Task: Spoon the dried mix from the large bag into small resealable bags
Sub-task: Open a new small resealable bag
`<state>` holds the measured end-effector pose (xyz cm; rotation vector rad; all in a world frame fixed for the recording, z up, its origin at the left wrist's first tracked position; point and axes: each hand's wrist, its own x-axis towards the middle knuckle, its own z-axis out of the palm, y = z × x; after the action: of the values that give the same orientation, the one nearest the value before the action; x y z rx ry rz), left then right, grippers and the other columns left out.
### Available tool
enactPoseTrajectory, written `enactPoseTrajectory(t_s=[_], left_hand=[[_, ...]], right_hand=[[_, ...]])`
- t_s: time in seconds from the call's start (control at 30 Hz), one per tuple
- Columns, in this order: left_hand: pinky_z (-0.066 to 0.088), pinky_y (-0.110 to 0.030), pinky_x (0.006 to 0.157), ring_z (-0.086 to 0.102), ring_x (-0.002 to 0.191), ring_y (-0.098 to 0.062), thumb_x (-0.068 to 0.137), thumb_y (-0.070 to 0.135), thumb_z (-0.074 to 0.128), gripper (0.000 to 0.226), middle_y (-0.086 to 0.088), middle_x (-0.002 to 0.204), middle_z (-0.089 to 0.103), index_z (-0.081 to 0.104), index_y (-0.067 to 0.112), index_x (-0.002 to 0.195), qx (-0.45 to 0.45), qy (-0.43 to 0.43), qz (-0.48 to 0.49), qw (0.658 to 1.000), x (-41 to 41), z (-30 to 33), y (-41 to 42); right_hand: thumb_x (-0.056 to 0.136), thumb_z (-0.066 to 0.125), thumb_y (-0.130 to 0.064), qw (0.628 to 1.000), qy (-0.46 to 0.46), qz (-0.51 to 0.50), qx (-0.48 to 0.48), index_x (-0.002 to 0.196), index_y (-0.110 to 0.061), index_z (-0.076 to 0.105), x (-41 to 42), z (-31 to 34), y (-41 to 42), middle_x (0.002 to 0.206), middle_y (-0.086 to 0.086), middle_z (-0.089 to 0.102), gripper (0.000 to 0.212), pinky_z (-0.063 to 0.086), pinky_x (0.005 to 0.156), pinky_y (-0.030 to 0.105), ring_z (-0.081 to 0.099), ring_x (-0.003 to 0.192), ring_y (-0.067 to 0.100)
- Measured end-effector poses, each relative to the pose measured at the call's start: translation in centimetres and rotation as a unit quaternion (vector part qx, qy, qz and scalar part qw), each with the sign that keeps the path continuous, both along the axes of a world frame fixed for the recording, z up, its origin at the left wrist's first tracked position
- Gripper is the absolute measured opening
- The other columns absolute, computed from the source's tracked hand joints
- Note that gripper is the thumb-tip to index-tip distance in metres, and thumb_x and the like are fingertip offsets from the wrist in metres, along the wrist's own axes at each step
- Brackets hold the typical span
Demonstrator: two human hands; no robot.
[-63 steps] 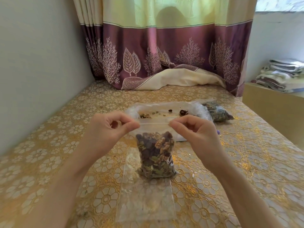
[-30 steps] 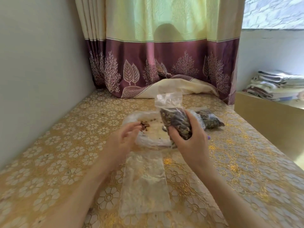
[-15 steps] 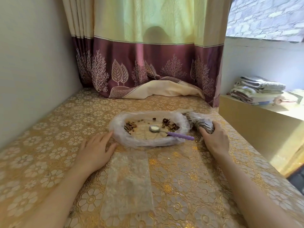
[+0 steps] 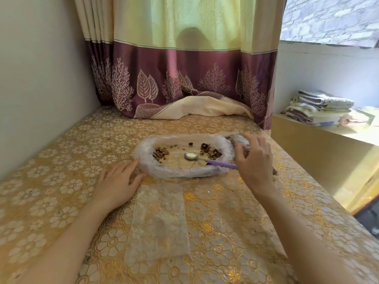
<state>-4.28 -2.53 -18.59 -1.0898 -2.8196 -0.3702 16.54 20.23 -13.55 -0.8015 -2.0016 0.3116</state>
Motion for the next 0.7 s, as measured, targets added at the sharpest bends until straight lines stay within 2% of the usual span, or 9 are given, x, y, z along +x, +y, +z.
enactPoseTrajectory(t_s=[0.07, 0.17, 0.23, 0.3, 0.37, 0.43, 0.53, 0.63, 0.7], left_hand=[[0.008, -0.046, 0.116, 0.014, 0.143, -0.016, 0.095, 0.053, 0.025, 0.059, 0.005, 0.155, 0.019, 0.01, 0.033, 0.149, 0.002, 0.0, -0.004, 1.0, 0.0, 0.1, 0.0], [0.008, -0.046, 0.116, 0.013, 0.143, -0.016, 0.095, 0.054, 0.027, 0.061, 0.004, 0.155, 0.019, 0.01, 0.032, 0.149, 0.008, -0.006, -0.011, 1.0, 0.1, 0.1, -0.2], [0.01, -0.046, 0.116, 0.016, 0.142, -0.016, 0.094, 0.054, 0.029, 0.062, 0.002, 0.154, 0.022, 0.01, 0.03, 0.149, 0.021, -0.01, -0.016, 1.0, 0.0, 0.0, -0.4], [0.015, -0.047, 0.115, 0.022, 0.14, -0.017, 0.094, 0.053, 0.033, 0.064, 0.001, 0.152, 0.028, 0.012, 0.029, 0.149, 0.041, -0.017, -0.019, 0.999, -0.1, -0.1, -0.5], [0.02, -0.048, 0.113, 0.028, 0.137, -0.018, 0.093, 0.052, 0.037, 0.063, 0.001, 0.15, 0.032, 0.018, 0.026, 0.148, 0.058, -0.02, -0.022, 0.998, -0.2, -0.1, -0.4], [0.026, -0.045, 0.11, 0.034, 0.132, -0.017, 0.092, 0.05, 0.042, 0.057, 0.001, 0.145, 0.036, 0.032, 0.023, 0.141, 0.105, -0.016, -0.029, 0.994, 0.0, 0.2, -0.2], [0.029, -0.025, 0.097, 0.036, 0.116, -0.006, 0.09, 0.045, 0.049, 0.039, 0.006, 0.125, 0.043, 0.05, 0.022, 0.121, 0.231, -0.021, -0.052, 0.971, 1.1, 1.0, 0.1], [0.035, -0.012, 0.08, 0.045, 0.098, 0.005, 0.089, 0.045, 0.051, 0.024, 0.015, 0.106, 0.051, 0.054, 0.031, 0.108, 0.271, -0.039, -0.109, 0.956, 2.4, 2.0, 0.2], [0.04, -0.005, 0.069, 0.05, 0.09, 0.012, 0.084, 0.051, 0.053, 0.03, 0.02, 0.101, 0.055, 0.052, 0.036, 0.11, 0.284, -0.129, -0.131, 0.941, 3.5, 2.6, 0.3]], right_hand=[[0.093, 0.057, -0.015, 0.994, 0.005, 0.109, 0.027, 0.11, -0.003, 0.065, -0.9, 0.4, -3.2, 0.104, 0.01, 0.064, 0.022, 0.043, 0.083, 0.024, 0.058, 0.094, 0.022], [0.094, 0.056, -0.022, 0.955, -0.124, 0.268, -0.028, 0.095, -0.009, 0.069, -2.3, -0.6, -6.9, 0.086, 0.002, 0.066, 0.019, 0.05, 0.073, 0.025, 0.06, 0.076, 0.014], [0.095, 0.052, -0.037, 0.935, -0.211, 0.282, -0.033, 0.105, -0.013, 0.068, -3.4, -1.9, -8.0, 0.094, -0.002, 0.063, 0.03, 0.049, 0.079, 0.025, 0.057, 0.084, 0.012], [0.094, 0.047, -0.049, 0.923, -0.286, 0.256, -0.012, 0.124, -0.017, 0.057, -4.0, -2.9, -8.2, 0.111, -0.001, 0.056, 0.045, 0.043, 0.087, 0.027, 0.05, 0.102, 0.014], [0.093, 0.044, -0.054, 0.913, -0.325, 0.246, 0.024, 0.132, -0.021, 0.05, -4.3, -3.6, -8.0, 0.122, -0.001, 0.048, 0.052, 0.038, 0.096, 0.032, 0.041, 0.114, 0.017], [0.092, 0.044, -0.055, 0.913, -0.317, 0.254, 0.039, 0.131, -0.023, 0.052, -4.4, -4.0, -7.7, 0.123, -0.003, 0.046, 0.051, 0.036, 0.097, 0.033, 0.037, 0.114, 0.016], [0.092, 0.054, -0.041, 0.923, -0.258, 0.285, 0.002, 0.112, -0.022, 0.06, -4.5, -4.2, -7.7, 0.113, -0.006, 0.051, 0.028, 0.038, 0.093, 0.029, 0.041, 0.107, 0.012], [0.09, 0.062, -0.021, 0.936, -0.159, 0.308, -0.069, 0.089, -0.02, 0.057, -4.5, -4.0, -7.7, 0.09, -0.006, 0.058, 0.005, 0.043, 0.075, 0.023, 0.051, 0.085, 0.01], [0.087, 0.065, -0.012, 0.942, -0.049, 0.302, -0.137, 0.081, -0.018, 0.057, -4.3, -3.8, -7.7, 0.075, -0.004, 0.061, 0.012, 0.044, 0.063, 0.018, 0.055, 0.07, 0.008]])
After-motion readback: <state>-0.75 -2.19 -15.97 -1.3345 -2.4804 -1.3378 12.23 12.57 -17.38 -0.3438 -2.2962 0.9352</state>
